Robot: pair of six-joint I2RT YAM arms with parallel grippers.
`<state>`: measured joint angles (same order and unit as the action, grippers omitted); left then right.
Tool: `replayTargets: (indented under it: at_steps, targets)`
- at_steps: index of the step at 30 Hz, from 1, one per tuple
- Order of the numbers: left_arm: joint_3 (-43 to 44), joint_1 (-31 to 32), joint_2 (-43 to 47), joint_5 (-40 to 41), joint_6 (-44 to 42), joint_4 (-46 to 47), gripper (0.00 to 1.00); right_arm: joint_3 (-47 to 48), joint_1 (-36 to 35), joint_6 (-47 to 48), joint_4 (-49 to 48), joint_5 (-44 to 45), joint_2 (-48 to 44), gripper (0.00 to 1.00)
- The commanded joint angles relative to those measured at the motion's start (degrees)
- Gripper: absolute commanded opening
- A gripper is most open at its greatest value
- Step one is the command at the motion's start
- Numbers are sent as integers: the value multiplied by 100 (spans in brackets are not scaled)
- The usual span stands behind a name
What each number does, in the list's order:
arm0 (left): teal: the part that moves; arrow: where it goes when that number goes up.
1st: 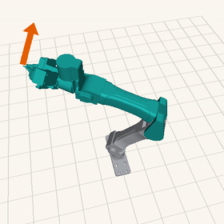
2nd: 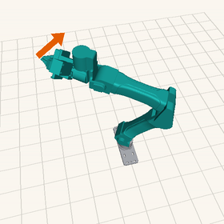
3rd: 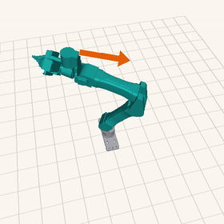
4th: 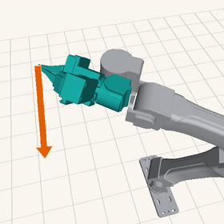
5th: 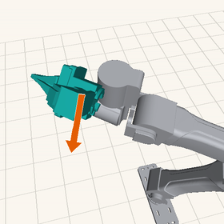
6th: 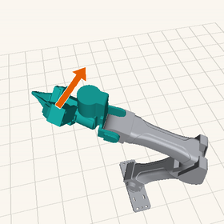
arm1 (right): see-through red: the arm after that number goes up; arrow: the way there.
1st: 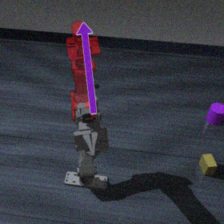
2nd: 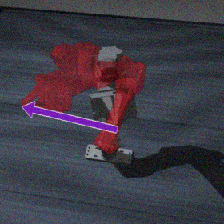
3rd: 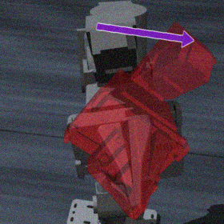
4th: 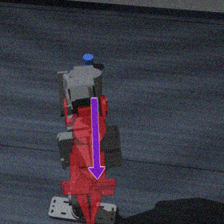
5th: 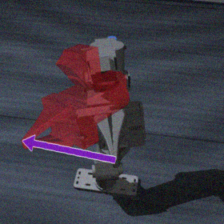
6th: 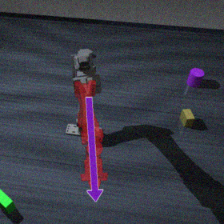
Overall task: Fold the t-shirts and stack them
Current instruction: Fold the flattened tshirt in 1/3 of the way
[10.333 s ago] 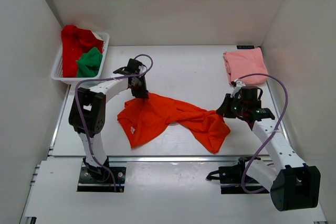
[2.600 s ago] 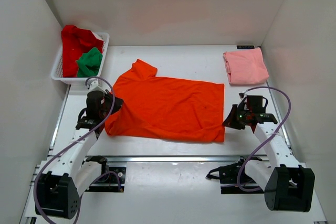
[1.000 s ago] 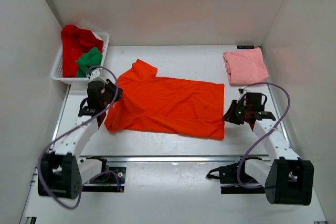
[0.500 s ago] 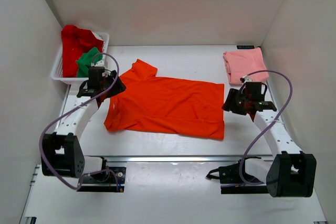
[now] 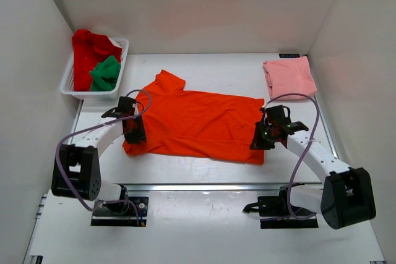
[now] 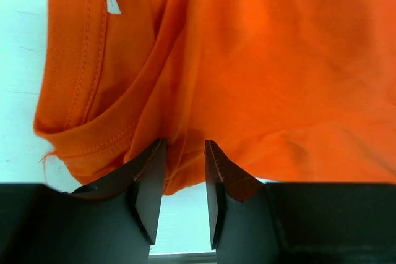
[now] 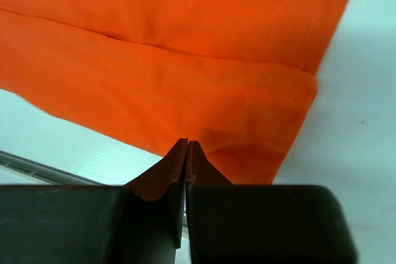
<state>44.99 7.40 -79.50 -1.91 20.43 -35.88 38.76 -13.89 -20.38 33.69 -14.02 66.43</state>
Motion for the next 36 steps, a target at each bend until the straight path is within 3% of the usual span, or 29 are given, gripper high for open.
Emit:
replayTargets:
  at_steps: [1,9,14,18,23,28,32,36]
  targets:
    - [97,34,-196,182,-135,98,42,-45,27,87,32,197,272,0]
    - [361,174,-962,489,-381,-217,32,333,439,1141,445,734,1766,0]
    - [194,253,-646,595,-504,-656,17,772,712,1528,568,1277,2127,0]
    - [27,332,-268,701,-531,-815,12,1027,1116,2001,551,1594,2400,0]
    - [238,806,-451,657,-540,-1087,8,1247,1380,2363,507,1868,2576,0]
    - [571,895,-672,544,-505,-1360,1,1484,1214,2346,980,1745,2498,0]
    - [975,264,-75,192,-513,-1378,13,1774,1038,2215,1420,1631,2006,0]
    - [1660,227,269,218,-583,-1352,28,2091,950,2108,1456,1613,1479,3]
